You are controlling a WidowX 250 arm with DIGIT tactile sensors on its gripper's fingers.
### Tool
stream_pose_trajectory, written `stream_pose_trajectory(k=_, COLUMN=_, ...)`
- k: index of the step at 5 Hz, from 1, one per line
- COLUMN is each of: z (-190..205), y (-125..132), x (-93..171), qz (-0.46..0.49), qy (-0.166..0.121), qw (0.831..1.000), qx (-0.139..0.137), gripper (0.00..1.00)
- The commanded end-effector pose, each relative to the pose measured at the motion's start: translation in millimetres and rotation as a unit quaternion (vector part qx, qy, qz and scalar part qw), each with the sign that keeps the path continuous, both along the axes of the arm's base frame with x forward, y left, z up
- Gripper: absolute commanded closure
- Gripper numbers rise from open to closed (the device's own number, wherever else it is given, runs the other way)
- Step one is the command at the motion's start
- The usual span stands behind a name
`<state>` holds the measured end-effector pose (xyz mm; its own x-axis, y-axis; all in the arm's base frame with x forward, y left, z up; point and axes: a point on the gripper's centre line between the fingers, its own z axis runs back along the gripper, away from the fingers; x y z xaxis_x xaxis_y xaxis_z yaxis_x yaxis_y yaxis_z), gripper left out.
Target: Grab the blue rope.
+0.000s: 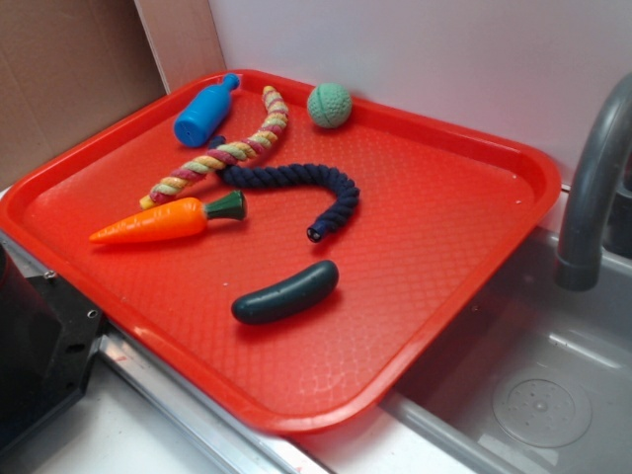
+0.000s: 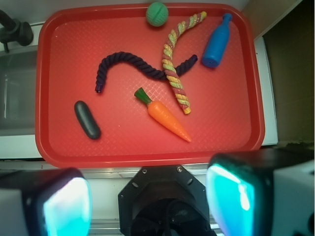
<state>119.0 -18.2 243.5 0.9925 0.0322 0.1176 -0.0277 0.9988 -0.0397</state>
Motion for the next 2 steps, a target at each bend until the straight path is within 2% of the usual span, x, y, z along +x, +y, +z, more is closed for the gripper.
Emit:
stream_pose_trajectory(k=1, z=0, y=0, x=0, qz=0.000, qy=0.000, qw=1.000, qx=0.000, gripper=0.00)
stream_pose_trajectory(k=2, z=-25, y=-36, x=47, qz=0.088, qy=-0.045, qw=0.993, qx=0.064, gripper=0.00)
